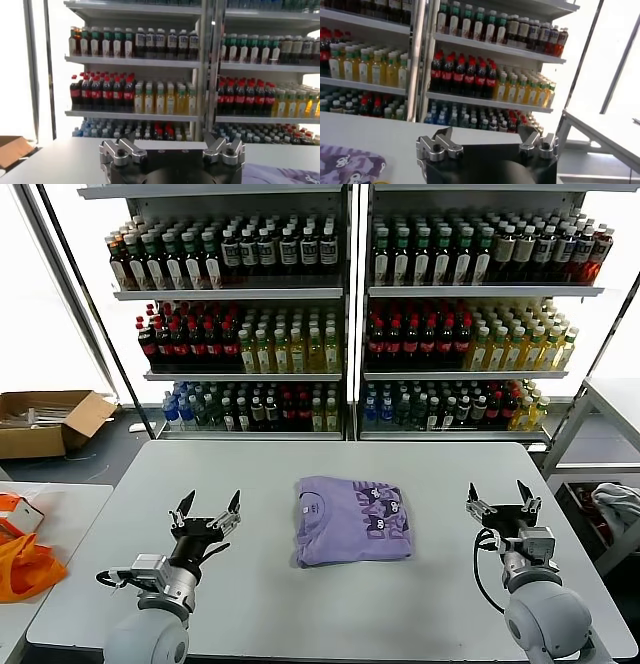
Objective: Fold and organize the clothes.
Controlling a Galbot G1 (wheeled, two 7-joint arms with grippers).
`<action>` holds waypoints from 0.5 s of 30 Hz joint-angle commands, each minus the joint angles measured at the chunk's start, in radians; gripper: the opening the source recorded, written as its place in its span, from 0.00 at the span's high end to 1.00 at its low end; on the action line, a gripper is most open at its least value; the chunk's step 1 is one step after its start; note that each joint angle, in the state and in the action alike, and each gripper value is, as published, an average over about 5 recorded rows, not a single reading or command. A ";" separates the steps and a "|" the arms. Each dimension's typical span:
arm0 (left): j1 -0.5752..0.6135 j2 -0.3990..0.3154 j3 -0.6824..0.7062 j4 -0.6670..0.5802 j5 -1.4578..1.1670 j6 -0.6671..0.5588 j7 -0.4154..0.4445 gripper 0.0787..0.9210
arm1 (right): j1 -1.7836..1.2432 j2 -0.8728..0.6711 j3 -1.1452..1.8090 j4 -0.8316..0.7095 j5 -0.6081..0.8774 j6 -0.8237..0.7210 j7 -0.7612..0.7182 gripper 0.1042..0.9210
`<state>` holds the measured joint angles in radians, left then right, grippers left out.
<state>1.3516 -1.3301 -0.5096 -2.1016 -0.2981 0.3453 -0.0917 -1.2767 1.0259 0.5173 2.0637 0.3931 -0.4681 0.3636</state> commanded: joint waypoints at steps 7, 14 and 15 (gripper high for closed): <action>0.039 -0.014 -0.034 -0.029 0.035 -0.027 0.043 0.12 | -0.013 -0.016 0.037 -0.017 -0.028 -0.009 -0.018 0.12; 0.045 -0.018 -0.049 -0.049 0.060 -0.011 0.034 0.12 | -0.024 -0.010 0.038 -0.025 -0.028 -0.003 -0.020 0.12; 0.044 -0.016 -0.050 -0.045 0.059 -0.010 0.037 0.12 | -0.023 -0.009 0.037 -0.025 -0.029 -0.003 -0.021 0.12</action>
<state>1.3875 -1.3460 -0.5456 -2.1344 -0.2641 0.3252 -0.0619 -1.2956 1.0181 0.5472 2.0445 0.3730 -0.4703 0.3467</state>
